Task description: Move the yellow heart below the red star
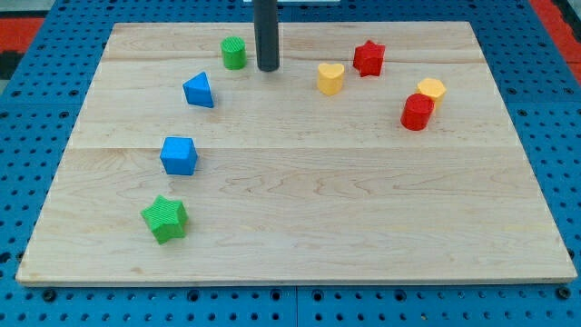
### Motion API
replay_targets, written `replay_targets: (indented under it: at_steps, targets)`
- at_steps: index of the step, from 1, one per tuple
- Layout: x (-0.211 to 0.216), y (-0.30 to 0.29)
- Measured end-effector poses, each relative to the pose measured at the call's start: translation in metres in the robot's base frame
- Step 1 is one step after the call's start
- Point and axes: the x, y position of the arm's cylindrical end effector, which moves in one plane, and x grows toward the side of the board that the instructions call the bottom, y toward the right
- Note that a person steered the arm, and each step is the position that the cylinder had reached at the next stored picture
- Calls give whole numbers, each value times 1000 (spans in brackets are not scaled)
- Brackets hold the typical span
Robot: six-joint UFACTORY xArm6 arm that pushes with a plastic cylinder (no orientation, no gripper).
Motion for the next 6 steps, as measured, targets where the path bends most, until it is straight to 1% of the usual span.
replay_targets:
  at_steps: [1,2,3,4,5,6]
  targets:
    - [24,44]
    - [-1,43]
    - [-27,24]
    - [-9,71]
    - [39,108]
    - [50,104]
